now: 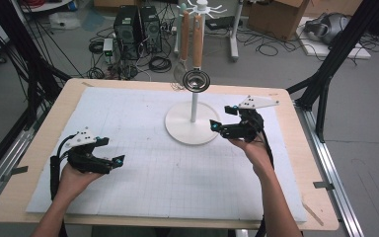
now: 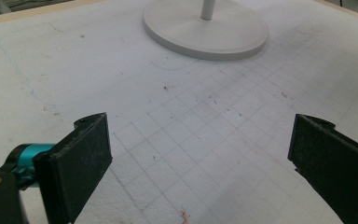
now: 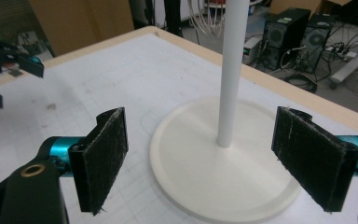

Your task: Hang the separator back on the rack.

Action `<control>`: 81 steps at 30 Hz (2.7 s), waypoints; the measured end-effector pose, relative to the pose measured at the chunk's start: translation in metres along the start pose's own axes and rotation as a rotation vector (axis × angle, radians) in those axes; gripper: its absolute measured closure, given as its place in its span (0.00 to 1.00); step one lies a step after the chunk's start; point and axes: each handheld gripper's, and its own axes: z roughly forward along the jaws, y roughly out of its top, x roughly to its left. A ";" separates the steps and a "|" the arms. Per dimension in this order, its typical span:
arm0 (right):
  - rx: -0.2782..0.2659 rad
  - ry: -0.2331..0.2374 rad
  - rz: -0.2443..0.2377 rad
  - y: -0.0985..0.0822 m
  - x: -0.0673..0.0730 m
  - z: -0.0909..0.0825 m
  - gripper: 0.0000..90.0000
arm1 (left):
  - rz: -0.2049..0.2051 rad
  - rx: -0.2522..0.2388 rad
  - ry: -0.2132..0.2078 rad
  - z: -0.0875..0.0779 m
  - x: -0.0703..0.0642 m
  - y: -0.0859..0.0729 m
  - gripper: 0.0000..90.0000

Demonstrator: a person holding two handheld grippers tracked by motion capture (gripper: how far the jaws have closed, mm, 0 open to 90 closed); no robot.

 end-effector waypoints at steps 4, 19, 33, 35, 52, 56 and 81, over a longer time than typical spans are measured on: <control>0.017 -0.008 0.003 -0.009 0.002 0.003 0.20 | -0.001 0.002 0.002 0.000 0.001 0.000 0.07; 0.053 -0.063 0.004 -0.033 0.016 0.015 0.19 | -0.009 0.004 0.007 -0.001 0.003 -0.002 0.07; 0.055 -0.098 0.030 -0.065 0.021 0.010 0.19 | -0.020 0.004 0.007 -0.001 0.004 -0.003 0.04; 0.051 -0.103 0.033 -0.069 0.021 0.007 0.19 | -0.019 0.006 0.009 0.000 0.005 -0.004 0.04; 0.036 -0.120 0.068 -0.099 0.028 -0.011 0.19 | -0.029 0.019 -0.003 0.002 0.007 -0.010 0.04; 0.031 -0.120 0.071 -0.102 0.029 -0.015 0.19 | -0.035 0.028 -0.001 0.003 0.009 -0.012 0.04; 0.025 -0.121 0.085 -0.119 0.036 -0.033 0.19 | -0.033 0.052 0.003 0.004 0.009 -0.021 0.04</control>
